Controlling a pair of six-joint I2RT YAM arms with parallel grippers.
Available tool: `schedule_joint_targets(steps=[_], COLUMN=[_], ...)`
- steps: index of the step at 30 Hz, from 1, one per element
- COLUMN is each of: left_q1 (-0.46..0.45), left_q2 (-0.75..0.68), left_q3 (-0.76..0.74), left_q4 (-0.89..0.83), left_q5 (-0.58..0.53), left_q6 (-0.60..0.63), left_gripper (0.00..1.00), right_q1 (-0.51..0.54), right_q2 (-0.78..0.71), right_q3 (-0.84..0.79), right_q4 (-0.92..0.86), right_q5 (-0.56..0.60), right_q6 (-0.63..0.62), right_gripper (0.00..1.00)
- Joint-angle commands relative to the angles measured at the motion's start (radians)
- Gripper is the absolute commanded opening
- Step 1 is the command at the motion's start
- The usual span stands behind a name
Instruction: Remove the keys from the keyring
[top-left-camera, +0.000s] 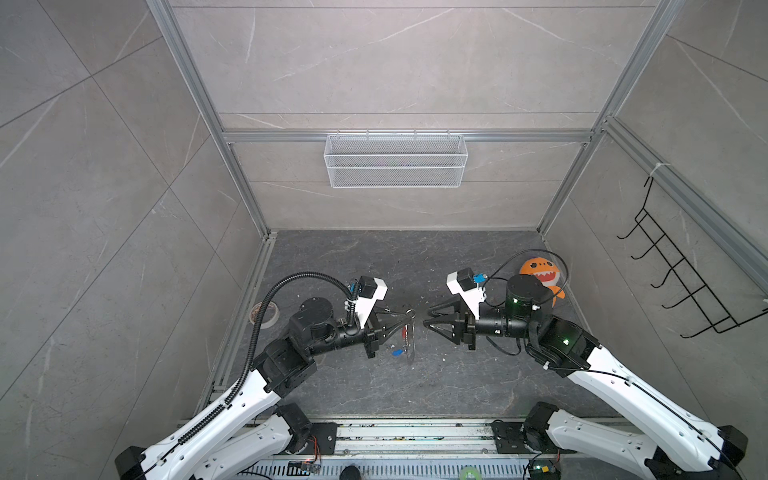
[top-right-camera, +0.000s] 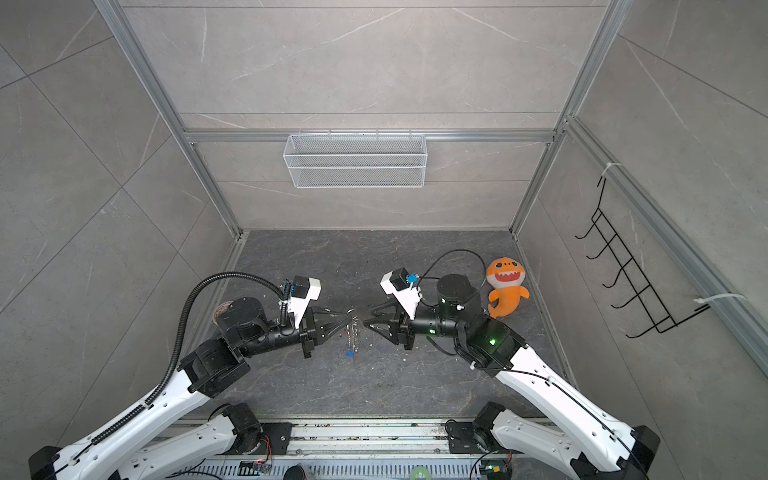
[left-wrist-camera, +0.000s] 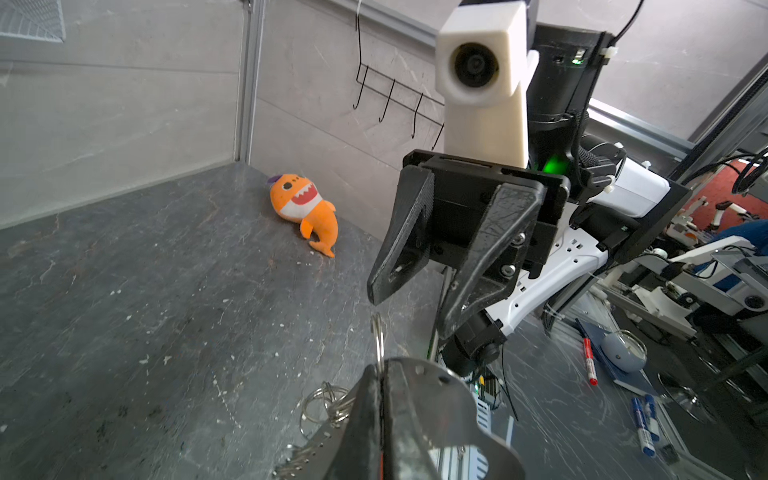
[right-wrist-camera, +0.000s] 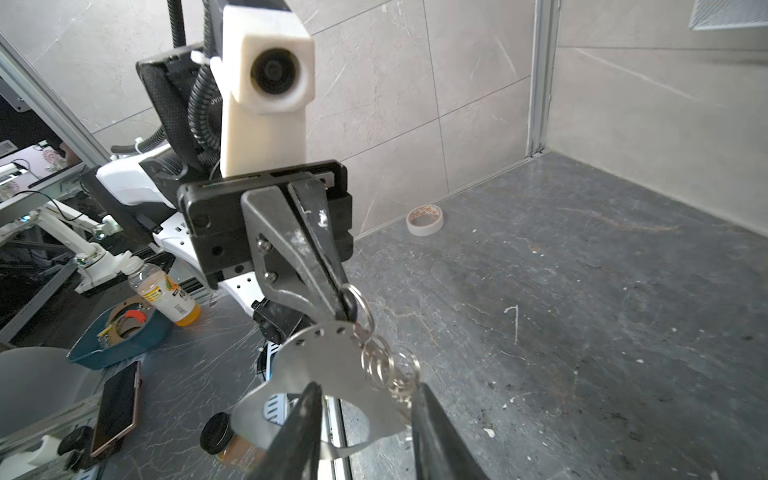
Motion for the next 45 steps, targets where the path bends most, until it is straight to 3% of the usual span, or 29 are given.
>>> schedule_joint_targets(steps=[1, 10, 14, 17, 25, 33, 41, 45], left_q1=[-0.011, -0.103, -0.105, -0.105, -0.106, -0.106, -0.106, -0.106], left_q2=[0.044, 0.199, 0.21, 0.223, 0.235, 0.244, 0.244, 0.243], left_q3=[0.1, 0.315, 0.365, 0.393, 0.43, 0.45, 0.453, 0.452], left_q4=[-0.141, -0.479, -0.58, -0.637, -0.701, -0.712, -0.716, -0.716], left_q5=[-0.026, -0.087, -0.041, 0.02, 0.069, 0.083, 0.091, 0.088], left_q6=[0.045, 0.152, 0.211, 0.252, 0.321, 0.327, 0.328, 0.329], left_gripper=[0.0, 0.0, 0.0, 0.0, 0.0, 0.0, 0.0, 0.0], right_q1=[0.004, 0.004, 0.004, 0.004, 0.004, 0.004, 0.007, 0.011], right_q2=[-0.032, -0.066, -0.069, -0.052, 0.0, 0.063, 0.089, 0.097], right_q3=[-0.035, -0.103, -0.114, -0.105, -0.087, -0.05, -0.031, -0.026], right_q4=[0.033, 0.084, 0.09, 0.075, 0.087, 0.068, 0.068, 0.066], right_q5=[0.039, 0.076, 0.087, 0.029, -0.223, -0.308, -0.319, -0.333], right_q6=[0.015, 0.035, 0.024, 0.009, -0.027, -0.035, -0.037, -0.037], right_gripper=[0.42, 0.43, 0.42, 0.42, 0.41, 0.33, 0.22, 0.22])
